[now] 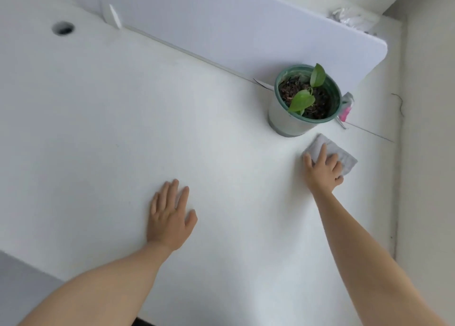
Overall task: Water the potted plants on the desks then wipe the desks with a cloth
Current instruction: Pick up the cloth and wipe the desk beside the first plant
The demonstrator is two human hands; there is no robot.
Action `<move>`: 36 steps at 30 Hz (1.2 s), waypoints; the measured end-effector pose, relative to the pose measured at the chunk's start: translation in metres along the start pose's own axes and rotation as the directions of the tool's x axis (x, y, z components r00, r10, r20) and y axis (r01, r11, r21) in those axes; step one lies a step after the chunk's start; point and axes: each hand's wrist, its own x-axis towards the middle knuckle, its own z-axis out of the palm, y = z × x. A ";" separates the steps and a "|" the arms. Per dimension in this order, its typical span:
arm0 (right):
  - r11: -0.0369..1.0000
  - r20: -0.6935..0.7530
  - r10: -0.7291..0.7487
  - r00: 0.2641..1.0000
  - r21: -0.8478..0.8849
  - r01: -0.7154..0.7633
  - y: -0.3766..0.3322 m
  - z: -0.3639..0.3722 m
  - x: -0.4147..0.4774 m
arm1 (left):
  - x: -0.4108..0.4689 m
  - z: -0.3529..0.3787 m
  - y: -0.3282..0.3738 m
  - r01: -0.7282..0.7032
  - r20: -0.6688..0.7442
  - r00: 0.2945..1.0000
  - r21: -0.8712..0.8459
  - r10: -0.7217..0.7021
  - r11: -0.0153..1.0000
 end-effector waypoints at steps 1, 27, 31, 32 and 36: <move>1.000 0.009 0.018 1.000 0.006 -0.018 -0.003 -0.001 0.008 | 0.000 0.001 0.000 -0.001 -0.017 1.000 0.002 0.001 1.000; 0.859 0.242 -0.477 0.845 -0.077 0.507 -0.174 0.066 -0.040 | 0.001 0.009 -0.005 -0.037 -0.139 0.990 -0.018 0.034 0.999; 0.599 0.255 -0.753 0.607 -0.117 0.792 -0.131 0.070 -0.080 | 0.001 0.006 -0.005 -0.020 -0.110 0.994 -0.030 0.017 0.999; 0.537 0.247 -0.792 0.558 -0.153 0.829 -0.113 0.068 -0.084 | 0.001 0.006 -0.005 -0.016 -0.109 0.994 -0.037 0.012 0.999; 0.576 0.280 -0.724 0.630 -0.257 0.776 -0.024 0.043 -0.058 | 0.001 0.006 -0.004 -0.024 -0.117 0.993 -0.048 0.019 0.999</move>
